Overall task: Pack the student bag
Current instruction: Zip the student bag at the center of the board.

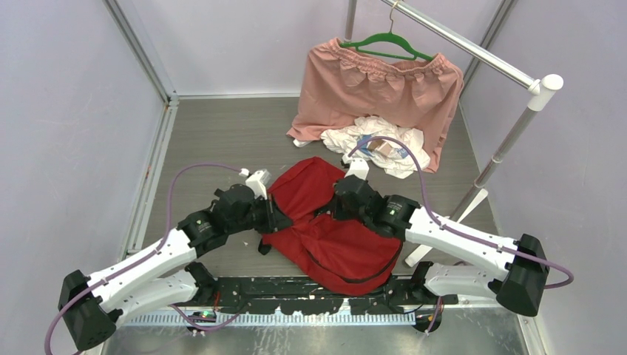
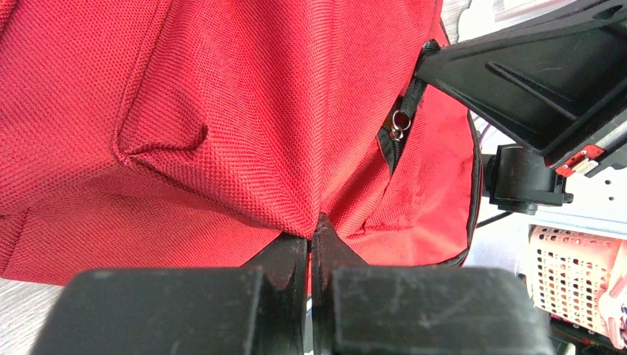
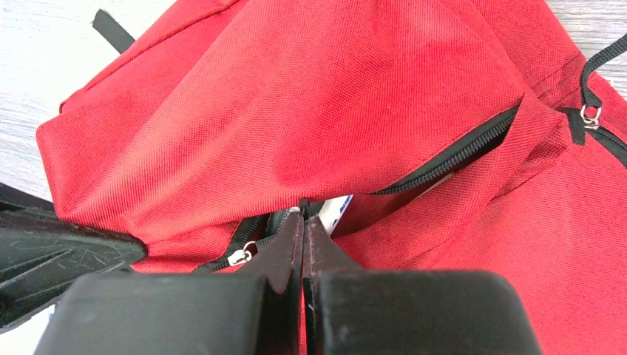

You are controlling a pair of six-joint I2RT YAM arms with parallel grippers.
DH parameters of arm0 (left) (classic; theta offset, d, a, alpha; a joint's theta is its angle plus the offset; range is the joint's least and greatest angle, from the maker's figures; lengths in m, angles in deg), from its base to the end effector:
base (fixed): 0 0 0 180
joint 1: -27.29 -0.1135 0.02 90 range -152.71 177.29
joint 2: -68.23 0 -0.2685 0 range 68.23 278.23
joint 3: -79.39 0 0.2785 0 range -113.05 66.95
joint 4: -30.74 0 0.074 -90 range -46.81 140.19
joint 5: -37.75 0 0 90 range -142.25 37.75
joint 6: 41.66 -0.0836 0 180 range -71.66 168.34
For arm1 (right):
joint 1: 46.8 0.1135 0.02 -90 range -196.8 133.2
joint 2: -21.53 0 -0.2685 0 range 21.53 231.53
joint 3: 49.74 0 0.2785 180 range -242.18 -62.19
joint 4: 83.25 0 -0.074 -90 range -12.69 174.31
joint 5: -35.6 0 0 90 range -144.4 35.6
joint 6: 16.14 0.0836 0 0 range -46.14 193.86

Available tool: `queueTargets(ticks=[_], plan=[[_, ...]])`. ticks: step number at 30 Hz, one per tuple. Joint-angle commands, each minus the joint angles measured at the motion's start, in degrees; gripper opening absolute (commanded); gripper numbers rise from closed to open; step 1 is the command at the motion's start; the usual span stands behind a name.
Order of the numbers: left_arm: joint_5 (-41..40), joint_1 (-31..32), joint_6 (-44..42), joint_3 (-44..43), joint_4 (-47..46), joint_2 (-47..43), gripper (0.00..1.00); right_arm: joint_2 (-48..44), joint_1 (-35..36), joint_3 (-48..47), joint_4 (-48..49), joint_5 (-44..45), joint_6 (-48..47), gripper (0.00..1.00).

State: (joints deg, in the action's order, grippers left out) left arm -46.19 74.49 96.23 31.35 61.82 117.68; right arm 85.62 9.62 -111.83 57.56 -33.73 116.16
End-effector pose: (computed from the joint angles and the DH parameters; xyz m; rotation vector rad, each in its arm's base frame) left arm 0.1677 -0.1941 0.2263 0.0538 2.3358 -1.0290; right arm 0.1881 0.2299 0.2450 -0.0929 2.2842 0.5138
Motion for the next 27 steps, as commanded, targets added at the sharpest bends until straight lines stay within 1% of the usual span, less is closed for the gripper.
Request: queueTargets(ticks=[1,5,10,17,20,24,27], plan=[[-2.7,0.0,-3.8,-2.7,7.3,-3.4,0.0,-2.1,-4.9,0.2,-1.7,6.5,-2.3,0.01],[-4.2,0.0,-4.3,-2.9,9.3,-5.6,0.0,-2.3,-6.9,0.0,-2.5,7.0,-2.9,0.01],[-4.3,0.0,-5.0,-3.9,11.1,-5.7,0.0,-2.8,-8.7,-0.7,-3.2,7.7,-3.5,0.01],[-4.3,0.0,-5.6,-4.1,11.5,-6.0,0.0,-6.8,-9.2,-0.5,-1.2,6.5,-2.7,0.01],[-3.7,0.0,-6.0,-4.1,10.9,-6.3,0.0,-5.1,-9.2,-0.8,-0.9,7.1,-3.1,0.01],[-4.0,0.0,-6.5,-3.1,8.9,-9.8,0.0,-1.9,-9.5,-0.8,1.4,7.4,-4.3,0.01],[-4.7,0.0,-7.5,-3.5,10.6,-10.6,0.0,0.5,-11.0,-1.1,2.3,6.7,-5.7,0.01]])
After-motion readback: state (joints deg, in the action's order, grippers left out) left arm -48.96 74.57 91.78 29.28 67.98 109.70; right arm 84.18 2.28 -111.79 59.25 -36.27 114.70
